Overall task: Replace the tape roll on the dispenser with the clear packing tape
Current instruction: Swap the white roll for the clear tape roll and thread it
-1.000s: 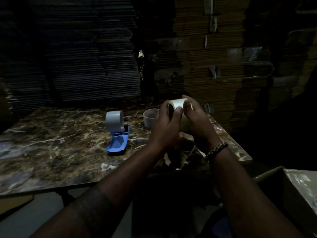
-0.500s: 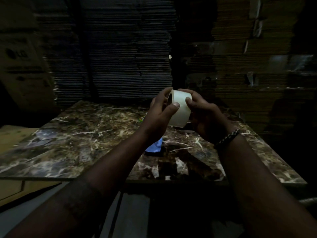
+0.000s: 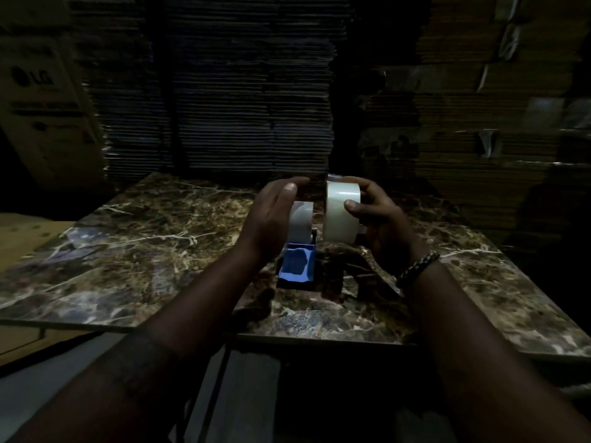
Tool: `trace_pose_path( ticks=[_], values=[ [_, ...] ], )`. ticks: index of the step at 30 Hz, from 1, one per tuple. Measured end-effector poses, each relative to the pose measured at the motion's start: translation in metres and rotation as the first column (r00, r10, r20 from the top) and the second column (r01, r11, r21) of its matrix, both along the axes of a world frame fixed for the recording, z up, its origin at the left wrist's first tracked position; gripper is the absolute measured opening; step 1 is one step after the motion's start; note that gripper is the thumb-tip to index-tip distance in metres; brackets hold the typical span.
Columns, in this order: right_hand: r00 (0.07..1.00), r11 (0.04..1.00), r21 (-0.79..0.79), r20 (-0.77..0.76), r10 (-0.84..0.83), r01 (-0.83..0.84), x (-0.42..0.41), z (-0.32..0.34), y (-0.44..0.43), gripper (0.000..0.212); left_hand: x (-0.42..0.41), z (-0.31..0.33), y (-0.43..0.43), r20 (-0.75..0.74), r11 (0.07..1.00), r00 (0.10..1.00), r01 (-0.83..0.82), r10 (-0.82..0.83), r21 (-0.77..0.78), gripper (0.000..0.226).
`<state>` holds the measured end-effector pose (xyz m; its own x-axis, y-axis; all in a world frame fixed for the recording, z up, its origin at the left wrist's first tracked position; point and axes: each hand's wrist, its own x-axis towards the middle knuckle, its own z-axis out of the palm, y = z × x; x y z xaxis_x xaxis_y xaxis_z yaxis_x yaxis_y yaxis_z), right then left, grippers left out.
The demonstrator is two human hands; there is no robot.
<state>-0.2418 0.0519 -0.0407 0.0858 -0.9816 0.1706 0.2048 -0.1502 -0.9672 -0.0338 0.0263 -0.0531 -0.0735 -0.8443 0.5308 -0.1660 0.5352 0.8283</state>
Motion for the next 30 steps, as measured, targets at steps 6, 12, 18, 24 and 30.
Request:
trace_pose_path(
  ticks=[6,12,18,24,30],
  values=[
    [0.999,1.000,-0.008,0.036,-0.003,0.004,0.007,-0.020,-0.011,0.065,0.004,-0.032,-0.014,-0.067,0.982,0.998,0.023,-0.011,0.185,0.062],
    [1.000,0.999,-0.047,-0.018,0.015,-0.016,0.015,-0.023,-0.010,0.061,-0.005,-0.037,-0.009,-0.123,0.966,0.991,0.072,-0.042,0.248,0.054],
    [1.000,0.998,-0.056,0.008,-0.002,0.003,0.018,-0.024,-0.011,0.060,-0.004,-0.042,-0.011,-0.053,0.973,0.997,0.070,-0.060,0.218,0.059],
    [1.000,0.996,-0.083,0.011,-0.012,0.013,0.018,-0.025,-0.013,0.062,-0.001,-0.041,-0.009,-0.019,0.980,0.998,0.067,-0.065,0.189,0.058],
    [1.000,0.996,-0.085,-0.001,-0.023,0.023,0.017,-0.025,-0.009,0.070,-0.002,-0.040,-0.007,-0.044,0.974,0.996,0.083,-0.076,0.209,0.043]
  ],
)
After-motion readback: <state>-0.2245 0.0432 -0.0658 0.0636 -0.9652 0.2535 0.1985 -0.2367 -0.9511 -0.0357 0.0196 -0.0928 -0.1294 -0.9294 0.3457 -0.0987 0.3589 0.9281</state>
